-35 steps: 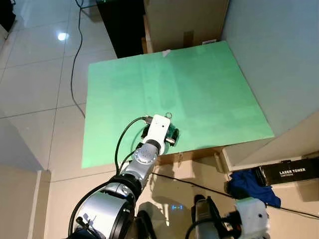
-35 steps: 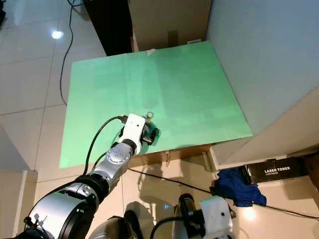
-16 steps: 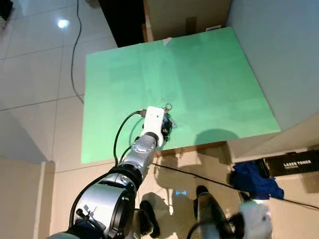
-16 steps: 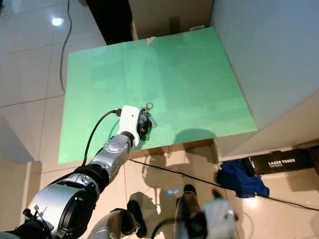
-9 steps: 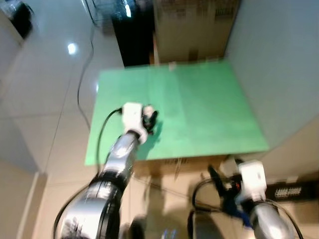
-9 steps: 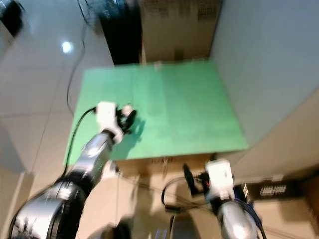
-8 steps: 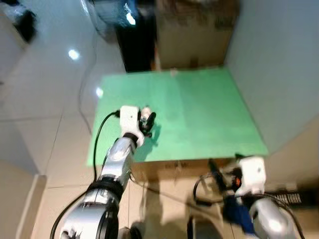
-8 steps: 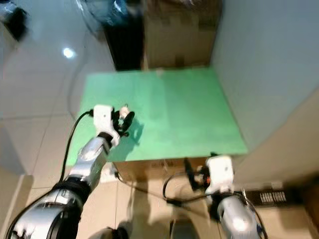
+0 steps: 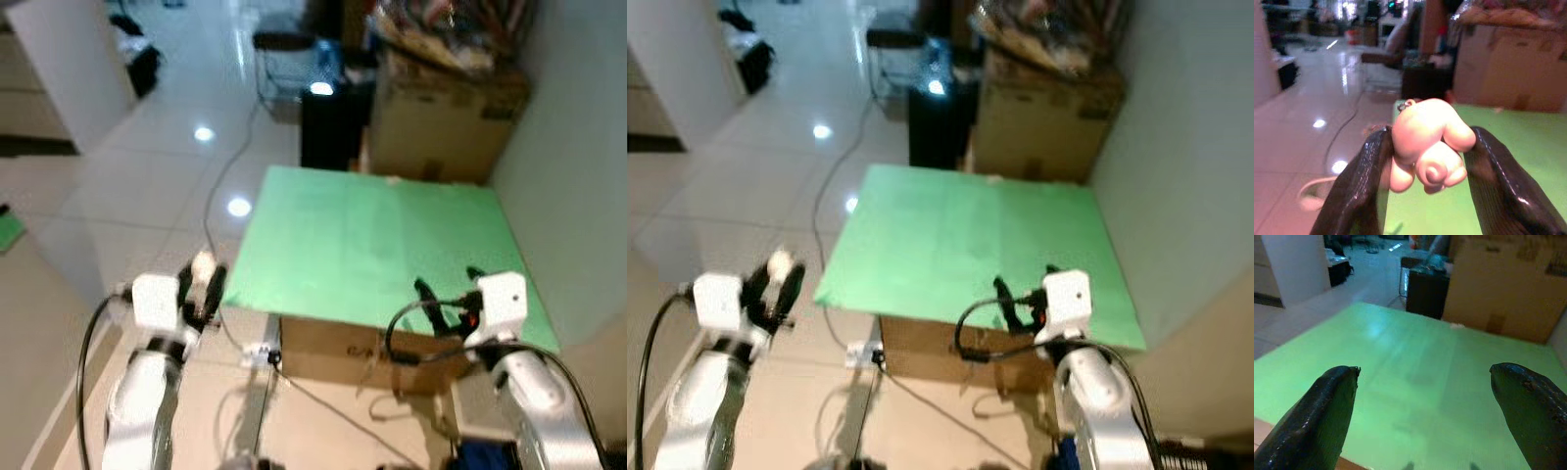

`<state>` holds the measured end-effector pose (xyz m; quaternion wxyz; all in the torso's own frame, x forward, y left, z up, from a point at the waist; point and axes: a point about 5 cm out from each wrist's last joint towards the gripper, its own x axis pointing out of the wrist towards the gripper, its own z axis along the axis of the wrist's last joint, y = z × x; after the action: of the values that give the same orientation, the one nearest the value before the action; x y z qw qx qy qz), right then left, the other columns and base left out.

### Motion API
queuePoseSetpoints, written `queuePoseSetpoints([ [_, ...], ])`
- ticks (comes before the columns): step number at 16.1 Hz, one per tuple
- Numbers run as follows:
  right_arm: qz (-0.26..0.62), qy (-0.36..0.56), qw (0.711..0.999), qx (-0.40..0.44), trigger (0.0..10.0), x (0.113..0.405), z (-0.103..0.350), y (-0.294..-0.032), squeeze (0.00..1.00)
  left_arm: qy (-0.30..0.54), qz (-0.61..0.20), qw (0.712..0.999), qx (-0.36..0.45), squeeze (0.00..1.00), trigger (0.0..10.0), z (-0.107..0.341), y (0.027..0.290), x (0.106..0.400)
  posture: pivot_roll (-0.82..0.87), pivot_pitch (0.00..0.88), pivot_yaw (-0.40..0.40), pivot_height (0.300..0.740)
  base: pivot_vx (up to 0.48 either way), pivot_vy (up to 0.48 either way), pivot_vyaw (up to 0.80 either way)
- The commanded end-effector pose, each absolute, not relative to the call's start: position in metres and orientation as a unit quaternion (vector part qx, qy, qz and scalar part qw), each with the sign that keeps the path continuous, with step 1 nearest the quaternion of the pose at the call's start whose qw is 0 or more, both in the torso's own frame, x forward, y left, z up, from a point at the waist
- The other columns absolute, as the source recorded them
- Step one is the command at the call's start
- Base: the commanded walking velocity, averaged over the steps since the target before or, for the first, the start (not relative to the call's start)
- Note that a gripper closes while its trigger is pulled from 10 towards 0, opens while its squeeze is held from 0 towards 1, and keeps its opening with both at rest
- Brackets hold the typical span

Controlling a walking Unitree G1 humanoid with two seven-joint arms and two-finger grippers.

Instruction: Hang keys on a hook

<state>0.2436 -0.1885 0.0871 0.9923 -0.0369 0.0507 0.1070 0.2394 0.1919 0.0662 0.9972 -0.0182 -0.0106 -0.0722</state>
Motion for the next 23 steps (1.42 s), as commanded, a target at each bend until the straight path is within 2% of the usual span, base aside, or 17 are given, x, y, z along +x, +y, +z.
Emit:
queuePoseSetpoints([
  [1, 0.103, 0.043, 0.993, -0.030, 10.0, 0.250, 0.091, -0.193, 0.08, -0.003, -0.071, 0.997, -0.020, 0.00, 10.0, 0.065, 0.182, 0.242, -0.06, 0.000, 0.000, 0.740, 0.000, 0.000, 0.00],
  [2, 0.104, 0.048, 0.993, -0.018, 10.0, 0.259, 0.090, -0.192, 0.00, -0.001, -0.084, 0.996, -0.002, 0.00, 10.0, 0.066, 0.169, 0.253, -0.05, 0.000, -0.012, 0.740, 0.000, 0.000, 0.00],
  [3, 0.099, 0.047, 0.994, -0.004, 10.0, 0.265, 0.091, -0.191, 0.00, 0.008, -0.081, 0.997, -0.004, 0.00, 10.0, 0.063, 0.162, 0.265, -0.05, 0.000, -0.016, 0.740, 0.000, 0.000, 0.00],
  [6, 0.090, 0.059, 0.994, -0.001, 10.0, 0.266, 0.085, -0.186, 0.00, 0.061, -0.057, 0.996, -0.030, 0.00, 10.0, 0.054, 0.166, 0.271, -0.06, 0.000, -0.002, 0.740, 0.000, 0.000, 0.00],
  [8, 0.093, 0.067, 0.993, 0.006, 10.0, 0.265, 0.079, -0.183, 0.00, 0.052, -0.058, 0.997, -0.030, 0.00, 10.0, 0.060, 0.163, 0.277, -0.07, 0.000, 0.006, 0.740, 0.000, 0.000, 0.00],
  [12, 0.094, 0.073, 0.993, 0.004, 10.0, 0.268, 0.077, -0.181, 0.00, 0.050, -0.052, 0.997, -0.018, 0.00, 10.0, 0.061, 0.159, 0.281, -0.07, 0.000, 0.008, 0.740, -0.338, 0.000, 0.00],
  [14, 0.094, 0.071, 0.993, 0.014, 10.0, 0.269, 0.077, -0.181, 0.00, 0.048, -0.055, 0.997, -0.012, 0.00, 10.0, 0.063, 0.158, 0.281, -0.07, 0.000, 0.009, 0.740, -0.368, 0.000, 0.56],
  [23, 0.130, 0.084, 0.988, 0.026, 10.0, 0.266, 0.067, -0.173, 0.00, 0.064, -0.044, 0.997, 0.023, 0.00, 10.0, 0.060, 0.172, 0.286, -0.05, 0.000, 0.024, 0.740, 0.000, 0.000, 0.05],
])
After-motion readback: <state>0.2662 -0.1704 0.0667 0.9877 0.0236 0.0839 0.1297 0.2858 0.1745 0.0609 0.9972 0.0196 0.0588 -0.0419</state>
